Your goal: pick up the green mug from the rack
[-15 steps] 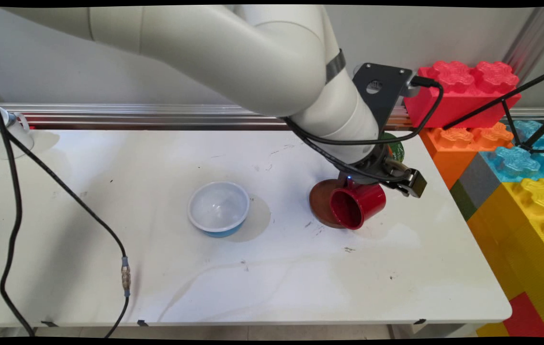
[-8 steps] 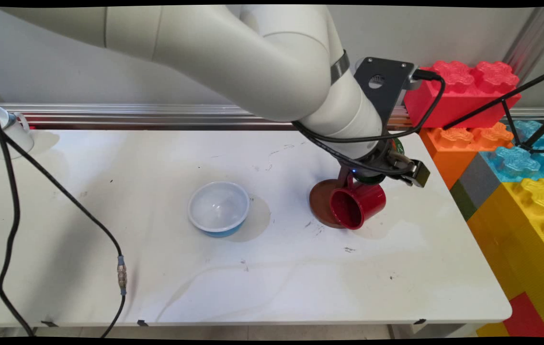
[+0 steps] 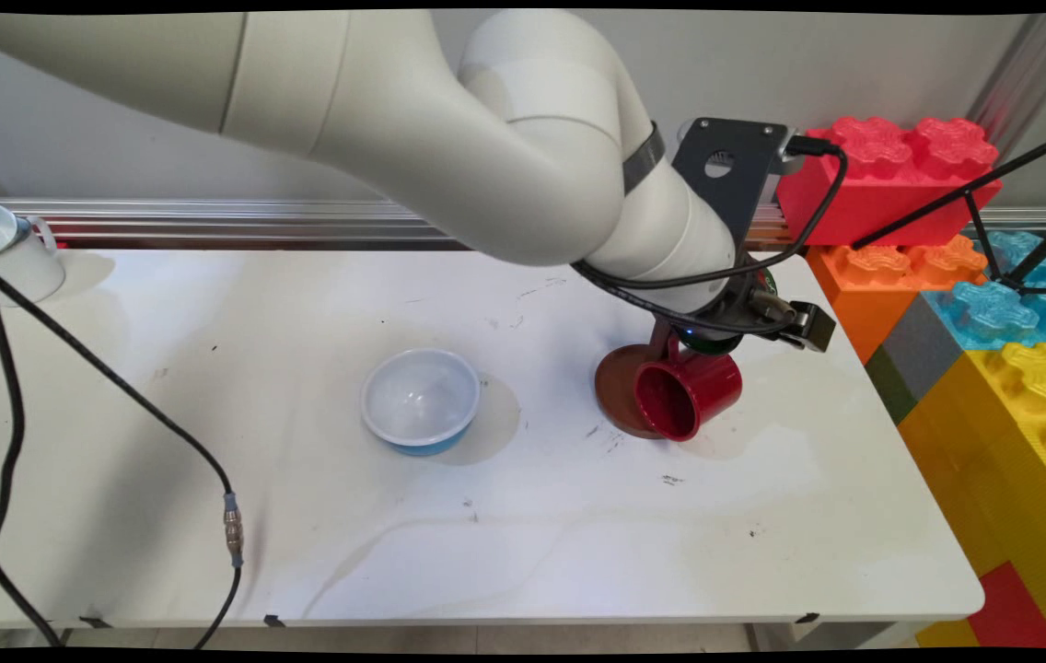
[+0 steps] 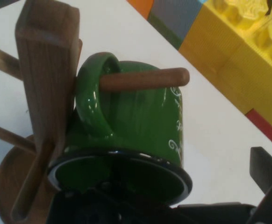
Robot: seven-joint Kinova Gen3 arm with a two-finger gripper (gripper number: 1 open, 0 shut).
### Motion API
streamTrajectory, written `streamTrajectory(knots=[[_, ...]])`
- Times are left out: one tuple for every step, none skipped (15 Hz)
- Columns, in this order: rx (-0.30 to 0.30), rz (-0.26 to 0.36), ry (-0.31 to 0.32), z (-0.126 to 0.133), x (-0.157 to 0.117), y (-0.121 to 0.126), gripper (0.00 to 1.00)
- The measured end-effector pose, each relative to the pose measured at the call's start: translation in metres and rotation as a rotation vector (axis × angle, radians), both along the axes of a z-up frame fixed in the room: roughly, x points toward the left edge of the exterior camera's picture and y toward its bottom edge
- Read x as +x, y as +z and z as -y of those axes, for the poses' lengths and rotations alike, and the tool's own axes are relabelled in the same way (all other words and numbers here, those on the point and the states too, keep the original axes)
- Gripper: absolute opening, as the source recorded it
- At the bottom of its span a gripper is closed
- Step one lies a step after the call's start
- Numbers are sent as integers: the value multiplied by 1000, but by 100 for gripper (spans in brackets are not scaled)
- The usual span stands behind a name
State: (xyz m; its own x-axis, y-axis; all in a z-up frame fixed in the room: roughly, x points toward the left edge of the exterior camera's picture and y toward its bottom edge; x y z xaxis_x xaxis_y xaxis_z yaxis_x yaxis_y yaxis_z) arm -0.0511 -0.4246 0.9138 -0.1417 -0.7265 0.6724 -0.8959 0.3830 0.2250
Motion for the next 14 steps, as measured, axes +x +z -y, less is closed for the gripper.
streamTrajectory(knots=[[-3, -10, 3, 0, 0, -2, 100], [-6, -18, 5, 1, 0, -3, 100], [-9, -27, 8, 1, 0, -5, 100], [-13, -34, 10, 1, 0, -6, 100], [-17, -43, 12, 2, 0, -8, 100], [-21, -49, 14, 3, 0, -9, 100], [-25, -55, 16, 3, 0, -10, 100], [-28, -59, 17, 3, 0, -11, 100], [-30, -62, 18, 4, 1, -11, 100], [-32, -65, 19, 4, 1, -12, 100], [-35, -69, 20, 4, 1, -13, 100], [-37, -72, 21, 4, 2, -14, 100], [-39, -75, 22, 5, 2, -14, 100], [-40, -78, 23, 4, 2, -15, 100]])
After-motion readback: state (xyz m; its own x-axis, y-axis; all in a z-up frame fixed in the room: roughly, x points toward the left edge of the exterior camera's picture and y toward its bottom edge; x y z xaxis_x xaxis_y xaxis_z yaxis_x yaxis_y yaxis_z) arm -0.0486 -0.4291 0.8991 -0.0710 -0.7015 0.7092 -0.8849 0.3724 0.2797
